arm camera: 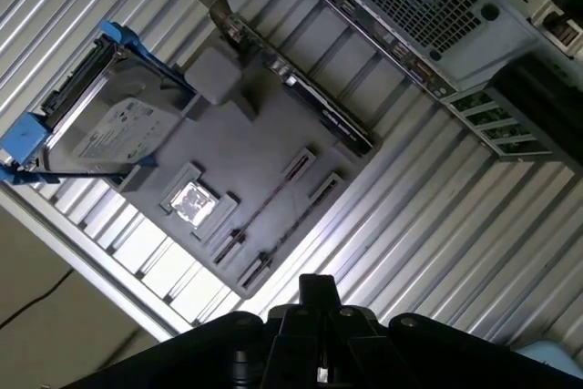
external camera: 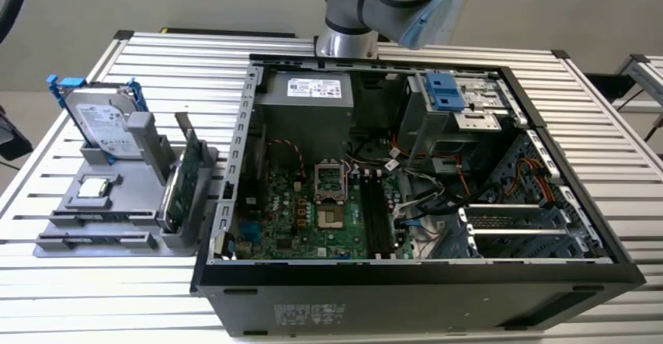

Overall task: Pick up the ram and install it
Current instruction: 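Pick up the ram and move it above insertion slot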

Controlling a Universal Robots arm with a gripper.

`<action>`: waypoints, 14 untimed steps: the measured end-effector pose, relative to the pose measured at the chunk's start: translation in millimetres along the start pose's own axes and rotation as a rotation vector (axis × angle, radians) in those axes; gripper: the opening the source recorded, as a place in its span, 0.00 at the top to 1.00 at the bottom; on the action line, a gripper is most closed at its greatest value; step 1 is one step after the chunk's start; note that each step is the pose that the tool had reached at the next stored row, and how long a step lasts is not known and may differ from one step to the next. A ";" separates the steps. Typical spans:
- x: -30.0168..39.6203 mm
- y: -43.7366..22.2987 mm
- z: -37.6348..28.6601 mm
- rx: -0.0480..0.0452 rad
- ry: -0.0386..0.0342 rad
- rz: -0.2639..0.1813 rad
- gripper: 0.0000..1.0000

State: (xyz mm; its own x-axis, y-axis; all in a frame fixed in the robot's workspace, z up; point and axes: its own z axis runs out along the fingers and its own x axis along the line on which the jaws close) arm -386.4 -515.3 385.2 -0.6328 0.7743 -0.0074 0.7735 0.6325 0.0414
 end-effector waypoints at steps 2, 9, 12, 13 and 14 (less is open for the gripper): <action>0.0 0.0 0.1 0.0008 -0.0005 0.023 1.00; 0.0 0.0 0.5 0.0032 -0.0022 0.102 1.00; 0.0 -0.1 0.7 0.0041 -0.0031 0.137 1.00; 0.1 -0.1 0.8 0.0044 -0.0034 0.148 1.00; 0.1 -0.1 0.9 0.0046 -0.0037 0.159 1.00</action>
State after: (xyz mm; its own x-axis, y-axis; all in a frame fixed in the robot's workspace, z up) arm -386.5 -515.3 384.3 -0.5022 0.8647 -0.0049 0.8640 0.5020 0.0378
